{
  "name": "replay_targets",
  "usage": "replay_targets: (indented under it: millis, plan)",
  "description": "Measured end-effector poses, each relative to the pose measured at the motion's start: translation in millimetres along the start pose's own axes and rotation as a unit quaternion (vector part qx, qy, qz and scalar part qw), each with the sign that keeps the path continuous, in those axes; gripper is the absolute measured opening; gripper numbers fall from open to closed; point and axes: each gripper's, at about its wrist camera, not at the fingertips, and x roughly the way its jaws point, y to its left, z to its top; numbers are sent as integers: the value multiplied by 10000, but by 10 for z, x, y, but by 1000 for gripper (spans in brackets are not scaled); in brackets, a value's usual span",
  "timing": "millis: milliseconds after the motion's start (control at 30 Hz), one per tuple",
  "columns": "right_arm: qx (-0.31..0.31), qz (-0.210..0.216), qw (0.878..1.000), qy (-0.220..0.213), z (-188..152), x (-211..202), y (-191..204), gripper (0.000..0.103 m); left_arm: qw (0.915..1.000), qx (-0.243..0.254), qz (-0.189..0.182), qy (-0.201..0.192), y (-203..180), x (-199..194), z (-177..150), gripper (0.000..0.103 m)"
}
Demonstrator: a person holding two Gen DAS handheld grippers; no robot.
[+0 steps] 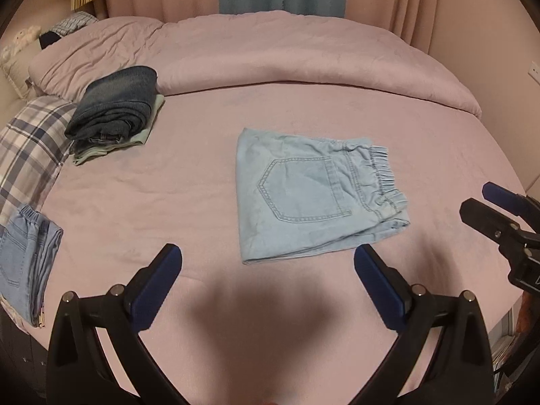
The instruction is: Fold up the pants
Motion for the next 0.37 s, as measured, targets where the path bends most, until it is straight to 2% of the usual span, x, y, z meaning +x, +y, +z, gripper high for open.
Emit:
replay_targets:
  millis: [367]
  plan:
    - [45,114,9999,-27,-58,-136,55,77,9999,125,108,-8,-135,-166,-80,102]
